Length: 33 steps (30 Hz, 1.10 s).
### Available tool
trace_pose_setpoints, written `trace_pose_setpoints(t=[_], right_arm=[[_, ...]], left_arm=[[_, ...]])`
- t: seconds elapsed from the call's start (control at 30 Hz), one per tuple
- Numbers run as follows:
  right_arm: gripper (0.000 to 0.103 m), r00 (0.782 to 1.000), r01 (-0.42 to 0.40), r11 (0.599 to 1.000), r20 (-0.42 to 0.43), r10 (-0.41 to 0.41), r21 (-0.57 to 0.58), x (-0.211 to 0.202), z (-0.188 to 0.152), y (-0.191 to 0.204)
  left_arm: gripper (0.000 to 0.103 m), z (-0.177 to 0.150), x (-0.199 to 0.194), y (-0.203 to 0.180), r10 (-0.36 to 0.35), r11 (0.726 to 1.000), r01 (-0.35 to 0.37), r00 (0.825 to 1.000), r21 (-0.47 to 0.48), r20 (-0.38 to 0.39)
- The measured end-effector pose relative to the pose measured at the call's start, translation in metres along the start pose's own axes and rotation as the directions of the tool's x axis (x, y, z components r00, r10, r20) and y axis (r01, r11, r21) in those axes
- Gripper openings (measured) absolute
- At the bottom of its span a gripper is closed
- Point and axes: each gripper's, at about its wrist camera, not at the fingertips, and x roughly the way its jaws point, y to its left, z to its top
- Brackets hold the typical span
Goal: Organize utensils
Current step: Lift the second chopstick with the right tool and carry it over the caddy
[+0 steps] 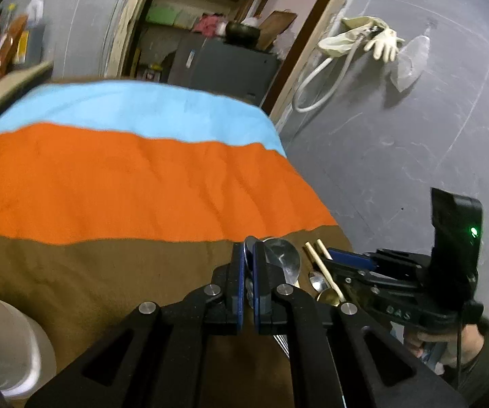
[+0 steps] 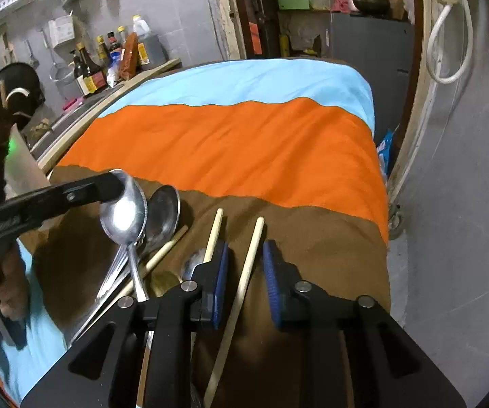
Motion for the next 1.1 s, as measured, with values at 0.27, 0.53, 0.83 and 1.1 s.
trace_pose_setpoints(t=[0.27, 0.53, 0.83, 1.1], right_arm=[[0.003, 0.991, -0.075, 0.993, 0.115, 0.065, 0.087, -0.025, -0.007, -0.003], [0.003, 0.919, -0.138, 0.989, 0.38, 0.108, 0.052, -0.084, -0.014, 0.016], [0.003, 0.775, -0.251, 0.967, 0.59, 0.225, -0.039, -0.12, 0.001, 0.05], [0.003, 0.666, -0.305, 0.943, 0.679, 0.31, -0.131, -0.133, 0.031, 0.096]], left_arm=[[0.002, -0.006, -0.02, -0.029, 0.071, 0.989, -0.086, 0.99, 0.123, 0.124], [0.0, -0.005, -0.055, -0.044, 0.096, 0.978, -0.138, 0.965, 0.16, 0.243], [0.0, -0.003, -0.105, -0.053, 0.119, 0.964, -0.195, 0.923, 0.179, 0.365], [0.0, 0.008, -0.173, -0.036, 0.16, 0.961, -0.241, 0.882, 0.133, 0.443]])
